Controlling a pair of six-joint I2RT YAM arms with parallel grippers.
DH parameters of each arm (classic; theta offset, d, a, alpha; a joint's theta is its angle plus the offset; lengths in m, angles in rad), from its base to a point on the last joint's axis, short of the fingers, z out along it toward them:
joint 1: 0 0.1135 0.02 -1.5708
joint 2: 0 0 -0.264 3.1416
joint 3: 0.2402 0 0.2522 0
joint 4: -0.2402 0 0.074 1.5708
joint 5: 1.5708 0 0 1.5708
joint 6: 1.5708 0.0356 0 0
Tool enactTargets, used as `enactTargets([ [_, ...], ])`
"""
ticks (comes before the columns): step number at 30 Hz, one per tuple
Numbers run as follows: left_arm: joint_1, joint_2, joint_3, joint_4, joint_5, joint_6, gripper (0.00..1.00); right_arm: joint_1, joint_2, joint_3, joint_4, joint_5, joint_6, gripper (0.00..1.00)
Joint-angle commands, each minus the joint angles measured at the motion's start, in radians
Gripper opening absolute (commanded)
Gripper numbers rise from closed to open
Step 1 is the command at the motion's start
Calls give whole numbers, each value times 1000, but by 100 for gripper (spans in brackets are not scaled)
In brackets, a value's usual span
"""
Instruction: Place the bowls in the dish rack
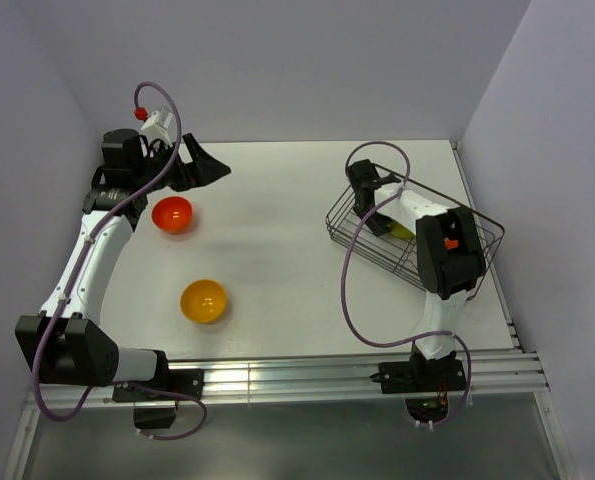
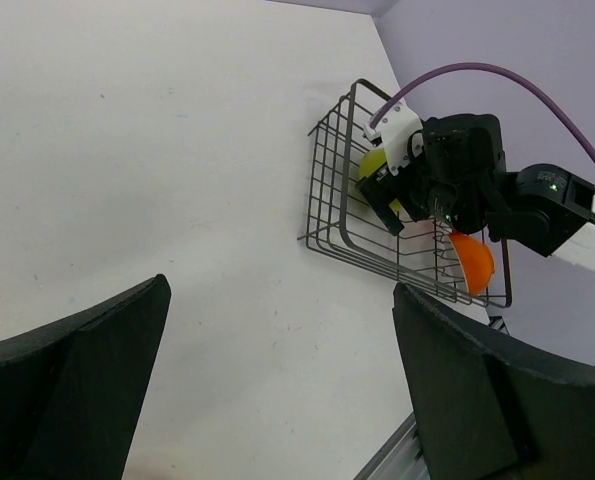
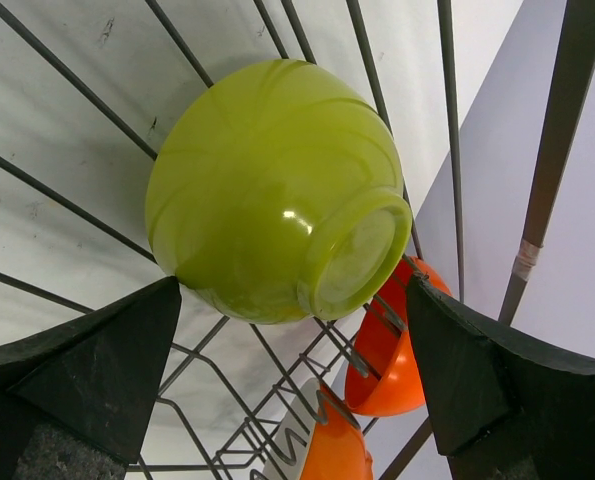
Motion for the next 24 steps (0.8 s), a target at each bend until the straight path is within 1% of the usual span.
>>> enactTargets([
  [1, 6, -33, 27, 24, 19, 8, 99, -10, -58, 39, 47, 37, -7, 100],
  [5, 7, -34, 27, 16, 11, 17, 99, -10, -65, 52, 41, 27, -4, 100],
  [9, 21, -19, 38, -16, 19, 41, 99, -9, -99, 88, 2, -19, 10, 100],
  [13, 73, 27, 65, -62, 62, 89, 99, -10, -140, 147, -42, -80, 24, 100],
  [15, 79, 42, 73, -91, 57, 113, 100, -9, -169, 185, -70, -106, 27, 100],
  [16, 108, 57, 78, -103, 47, 139, 99, -9, -182, 196, -77, -121, 28, 100],
  [20, 140, 96, 104, -156, 11, 227, 99, -10, -254, 230, -90, -207, 27, 100],
  [21, 150, 103, 108, -166, -16, 247, 99, -12, -283, 243, -97, -244, 30, 100],
  [23, 179, 149, 130, -215, -33, 293, 100, -18, -306, 266, -116, -297, 51, 100],
  [24, 191, 191, 137, -232, -36, 307, 100, -24, -323, 305, -154, -383, 64, 100],
])
